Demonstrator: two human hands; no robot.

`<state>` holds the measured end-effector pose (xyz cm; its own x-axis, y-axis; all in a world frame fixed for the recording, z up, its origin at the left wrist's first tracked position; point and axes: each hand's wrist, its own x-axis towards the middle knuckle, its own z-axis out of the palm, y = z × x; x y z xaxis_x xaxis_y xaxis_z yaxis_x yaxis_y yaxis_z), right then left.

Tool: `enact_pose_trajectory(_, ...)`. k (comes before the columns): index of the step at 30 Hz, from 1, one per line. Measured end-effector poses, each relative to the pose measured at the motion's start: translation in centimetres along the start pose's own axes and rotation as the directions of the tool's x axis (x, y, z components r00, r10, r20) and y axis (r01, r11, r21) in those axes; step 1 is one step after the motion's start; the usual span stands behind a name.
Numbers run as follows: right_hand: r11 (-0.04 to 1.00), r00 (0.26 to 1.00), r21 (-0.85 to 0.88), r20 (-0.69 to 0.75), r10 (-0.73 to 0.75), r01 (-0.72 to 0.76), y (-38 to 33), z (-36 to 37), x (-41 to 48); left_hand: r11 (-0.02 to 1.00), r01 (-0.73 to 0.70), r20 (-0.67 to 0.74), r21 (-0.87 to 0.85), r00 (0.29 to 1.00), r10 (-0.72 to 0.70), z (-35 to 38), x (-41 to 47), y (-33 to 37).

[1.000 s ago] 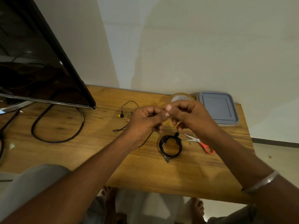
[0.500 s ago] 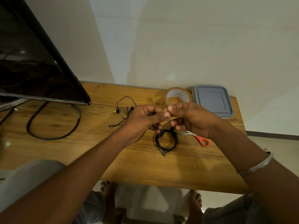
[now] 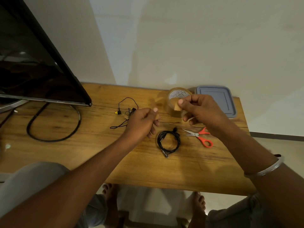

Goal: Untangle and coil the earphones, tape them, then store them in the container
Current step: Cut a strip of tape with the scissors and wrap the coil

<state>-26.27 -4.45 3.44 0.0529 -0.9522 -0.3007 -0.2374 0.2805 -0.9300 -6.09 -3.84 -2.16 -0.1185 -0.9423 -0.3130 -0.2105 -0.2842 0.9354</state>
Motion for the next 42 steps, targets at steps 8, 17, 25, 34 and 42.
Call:
enact_pose_trajectory(8, 0.777, 0.947, -0.583, -0.040, -0.319, 0.238, 3.9, 2.3, 0.8, 0.514, -0.245, 0.108, 0.822, 0.954, 0.281, 1.3, -1.4, -3.3)
enact_pose_trajectory(17, 0.890, 0.989, -0.448, -0.068, -0.127, 0.084, 3.6, 2.8, 0.1, 0.904, -0.136, -0.048, 0.405, 0.984, 0.169, 2.1, -0.5, -2.3)
enact_pose_trajectory(25, 0.951, 0.948, 0.119, 0.184, 0.260, -0.284, 1.6, 2.9, -0.7, 0.974, -0.173, -0.148, 0.145, 0.970, 0.195, 2.2, -0.4, -1.0)
enact_pose_trajectory(34, 0.923, 0.924, 0.177, 0.238, 0.298, -0.343, 1.3, 2.6, -0.6, 0.957, -0.204, -0.229, 0.206, 0.941, 0.250, 2.0, -0.5, -0.9)
enact_pose_trajectory(42, 0.960, 0.972, 0.162, 0.089, 0.219, -0.231, 2.1, 4.5, -0.8, 0.972, -0.200, -0.188, 0.124, 0.957, 0.220, 2.2, -0.7, -0.2)
